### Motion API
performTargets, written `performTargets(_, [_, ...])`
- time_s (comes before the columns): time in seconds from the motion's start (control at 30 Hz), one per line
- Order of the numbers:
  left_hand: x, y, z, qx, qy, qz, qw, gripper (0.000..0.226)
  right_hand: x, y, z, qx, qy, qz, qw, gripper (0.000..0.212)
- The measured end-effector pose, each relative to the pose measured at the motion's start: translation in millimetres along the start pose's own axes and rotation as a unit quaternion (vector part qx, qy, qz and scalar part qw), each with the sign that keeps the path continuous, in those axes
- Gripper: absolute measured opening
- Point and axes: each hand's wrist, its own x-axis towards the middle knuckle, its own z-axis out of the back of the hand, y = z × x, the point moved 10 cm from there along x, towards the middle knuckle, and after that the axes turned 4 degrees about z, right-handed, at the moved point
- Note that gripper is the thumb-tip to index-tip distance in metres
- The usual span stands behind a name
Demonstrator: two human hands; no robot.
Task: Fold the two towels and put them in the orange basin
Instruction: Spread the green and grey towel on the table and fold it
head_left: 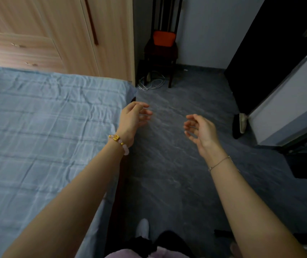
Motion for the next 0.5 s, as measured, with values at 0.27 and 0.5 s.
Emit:
performTargets(0.27, [96.3,-26.4,-12.9,0.019,-0.004,-0.003,1.000,0.021,100.9,25.2,-18.0,0.013,-0.014,0.000,1.000,0.025])
performTargets(0.5, [200.9,-36.9,-38.8,0.018,-0.030,0.004,0.999,0.022,218.7,37.4,-38.1,0.018,0.003,-0.014,1.000,0.025])
